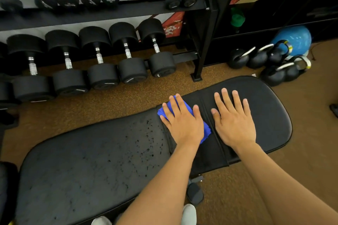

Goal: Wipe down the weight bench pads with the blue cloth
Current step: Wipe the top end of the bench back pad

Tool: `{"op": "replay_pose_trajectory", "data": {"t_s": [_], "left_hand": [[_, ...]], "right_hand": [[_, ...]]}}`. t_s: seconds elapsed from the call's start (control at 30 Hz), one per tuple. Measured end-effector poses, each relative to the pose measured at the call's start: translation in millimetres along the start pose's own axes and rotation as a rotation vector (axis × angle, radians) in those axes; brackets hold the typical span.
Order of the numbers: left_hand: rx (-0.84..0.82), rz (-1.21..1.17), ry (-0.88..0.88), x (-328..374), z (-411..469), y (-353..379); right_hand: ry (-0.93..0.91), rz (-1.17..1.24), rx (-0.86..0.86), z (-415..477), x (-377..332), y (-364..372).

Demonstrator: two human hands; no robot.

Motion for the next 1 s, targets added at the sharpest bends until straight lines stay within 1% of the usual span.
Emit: {"op": "replay_pose_trajectory", "data": {"t_s": [0.07, 0.13, 0.17, 0.23, 0.3, 0.5, 0.53, 0.6, 0.63, 0.7, 0.77, 0.9, 0.93, 1.0], "left_hand": [[0.095, 0.056, 0.075, -4, -4, -6], [0.121, 0.096, 0.207, -13, -25, -12], [0.1, 0.098, 0.263, -23, -41, -14], [-0.003, 0.098, 0.353, -45, -66, -14], [-0.057, 0.131, 0.411, -59, -63, -15], [-0.069, 0.103, 0.484, -37, 36, -13], [-0.096, 0.084, 0.456, -32, 55, -12], [-0.145, 0.048, 0.324, -29, 84, -6], [-0.117, 0.054, 0.289, -29, 87, -5], [0.031, 0.073, 0.343, -25, 65, -13], [0.077, 0.039, 0.418, -30, 16, -19], [-0.066, 0.111, 0.544, -54, -73, -18], [-0.078, 0.13, 0.57, -58, -79, -18], [-0.08, 0.124, 0.551, -53, -62, -16]], "right_hand": [[0.008, -0.009, 0.016, 0, -1, 1], [0.005, -0.012, 0.031, 0, -2, -1], [0.0, -0.01, 0.04, 0, -3, -2], [-0.001, -0.007, 0.048, 1, -3, -3], [0.0, -0.015, 0.045, 1, -5, -1], [0.015, -0.029, 0.071, 0, -4, 1], [0.016, -0.03, 0.071, 0, -4, 1], [0.019, -0.027, 0.079, -1, -4, 1], [0.019, -0.026, 0.085, 0, -4, 0], [0.02, -0.023, 0.087, 1, -4, -1], [0.025, -0.026, 0.085, 0, -3, -2], [0.028, 0.035, 0.032, 2, -3, -4], [0.032, 0.09, 0.02, 3, -3, -7], [0.06, 0.212, 0.011, 8, 7, -19]]}}
Point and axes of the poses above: each hand's wrist, its own z-axis towards the middle knuckle, its own y-axis out of the palm, x = y × z, the point moved 10 cm from there along z, towards the middle knuckle, and after that the axes turned 12 degrees about x, right-handed, at the moved point
